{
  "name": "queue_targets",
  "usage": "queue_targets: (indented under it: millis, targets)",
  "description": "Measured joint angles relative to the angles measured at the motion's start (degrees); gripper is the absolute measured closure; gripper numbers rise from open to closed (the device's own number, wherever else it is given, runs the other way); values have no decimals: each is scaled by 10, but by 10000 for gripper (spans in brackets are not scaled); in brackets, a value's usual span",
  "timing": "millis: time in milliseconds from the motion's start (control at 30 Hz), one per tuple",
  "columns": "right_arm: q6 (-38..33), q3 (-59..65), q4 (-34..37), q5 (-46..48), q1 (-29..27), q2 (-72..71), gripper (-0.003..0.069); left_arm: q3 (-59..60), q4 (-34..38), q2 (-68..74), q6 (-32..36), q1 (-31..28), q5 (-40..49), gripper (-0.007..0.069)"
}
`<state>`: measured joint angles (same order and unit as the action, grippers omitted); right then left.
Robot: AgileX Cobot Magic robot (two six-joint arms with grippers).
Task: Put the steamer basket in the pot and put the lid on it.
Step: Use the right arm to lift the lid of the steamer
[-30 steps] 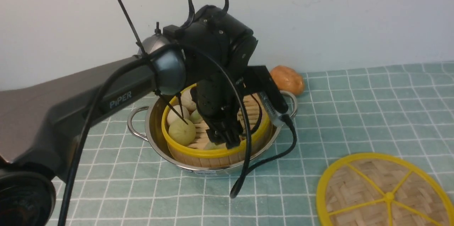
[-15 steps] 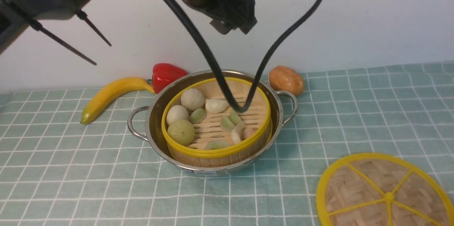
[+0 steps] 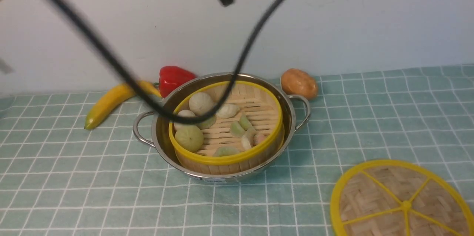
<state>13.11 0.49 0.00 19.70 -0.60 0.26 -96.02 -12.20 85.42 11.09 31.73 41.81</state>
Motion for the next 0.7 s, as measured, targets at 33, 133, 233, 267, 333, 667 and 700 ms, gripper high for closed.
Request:
queue_targets:
  millis: [33,133,233,267,333,667,700]
  targets:
    - [0,0,0,0,0,0,419,39,17,-44,-2,-20,-32,101]
    - [0,0,0,0,0,0,419,171,66,-141,-6,-93,-115,101]
    - [0,0,0,0,0,0,419,279,105,-214,-6,-149,-167,101]
    - [0,0,0,0,0,0,419,351,122,-249,-6,-183,-192,101]
    - [0,0,0,0,0,0,419,453,150,-320,-6,-232,-223,101]
    - [0,0,0,0,0,0,419,786,217,-625,-10,-359,-271,101]
    - [0,0,0,0,0,0,419,795,216,-641,-10,-360,-271,101]
